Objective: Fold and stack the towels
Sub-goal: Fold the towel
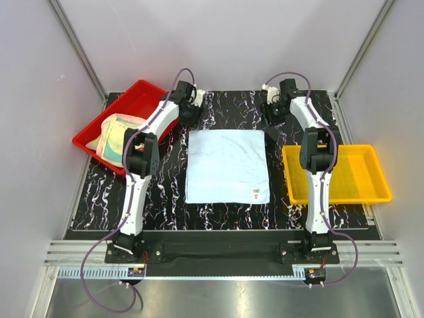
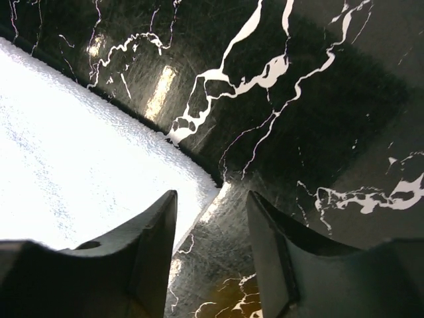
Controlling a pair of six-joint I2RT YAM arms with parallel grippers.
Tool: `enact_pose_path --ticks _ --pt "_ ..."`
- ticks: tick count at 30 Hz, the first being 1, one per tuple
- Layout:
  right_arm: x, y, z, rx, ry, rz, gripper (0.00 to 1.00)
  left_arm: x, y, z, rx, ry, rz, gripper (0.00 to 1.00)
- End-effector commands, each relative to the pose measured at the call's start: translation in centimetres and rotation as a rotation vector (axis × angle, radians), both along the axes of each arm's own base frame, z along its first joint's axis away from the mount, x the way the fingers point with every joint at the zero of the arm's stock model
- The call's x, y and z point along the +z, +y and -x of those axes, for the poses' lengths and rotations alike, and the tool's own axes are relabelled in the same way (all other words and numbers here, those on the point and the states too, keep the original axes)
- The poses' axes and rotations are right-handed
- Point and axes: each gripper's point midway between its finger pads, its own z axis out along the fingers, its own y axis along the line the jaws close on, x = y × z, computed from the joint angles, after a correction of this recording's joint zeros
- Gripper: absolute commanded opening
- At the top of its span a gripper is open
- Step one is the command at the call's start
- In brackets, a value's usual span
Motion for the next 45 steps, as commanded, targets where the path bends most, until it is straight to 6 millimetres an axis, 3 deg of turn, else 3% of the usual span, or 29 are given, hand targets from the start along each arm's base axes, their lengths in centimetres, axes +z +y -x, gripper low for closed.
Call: enact_pose_path --ticks 1,6,12,24,27,28,31,35,36,38,39,45 --pt "0.1 0.7 0.1 0.059 0.010 -0.044 0.51 0.3 0.4 -0.9 -0.043 -0.046 -0.037 0.54" --pt "-0.4 1.0 0.4 0.078 0.027 -0.055 0.46 -0.8 0.8 -0.8 -0.066 -0.032 -0.063 0.51" --pt "-1.4 0.5 0.5 0.073 0.042 -0.028 0.43 -0.7 0.7 -1.2 -0.074 -0.040 -0.068 0.47" --pt "-0.9 0.5 -0.8 0.098 -0.017 -0.019 0.06 -1.7 0.8 -0.5 -0.107 -0.002 -0.107 0.36" --pt "-0.5 0.8 -0.9 0.109 -0.028 -0.031 0.00 -1.8 0.4 -0.6 -0.112 0.001 -0.117 0.27" --pt "-0.4 0.7 -1.0 0.110 -0.037 -0.032 0.00 -2.1 0.4 -0.5 -0.117 0.009 -0.120 0.17" --pt "-0.4 0.8 -1.2 0.116 -0.049 -0.029 0.00 -2.0 0.4 -0.6 -0.110 0.002 -0.125 0.00" --pt "-0.2 0.0 -1.6 0.098 -0.088 0.012 0.00 -0.7 0.2 -1.0 -0.079 -0.028 -0.104 0.00" --pt "0.4 -0.1 -2.4 0.098 -0.136 0.023 0.00 0.5 0.1 -1.1 -0.076 -0.053 -0.100 0.00" --pt "1.6 -0.4 -2.2 0.107 -0.184 0.040 0.00 0.8 0.4 -1.2 -0.066 -0.076 -0.107 0.00" --pt "2.1 -0.4 -2.4 0.111 -0.210 0.044 0.00 2.3 0.6 -1.3 -0.058 -0.111 -0.109 0.00" --pt "5.8 -0.3 -3.1 0.123 -0.334 0.044 0.00 5.1 0.6 -1.5 -0.042 -0.181 -0.090 0.00"
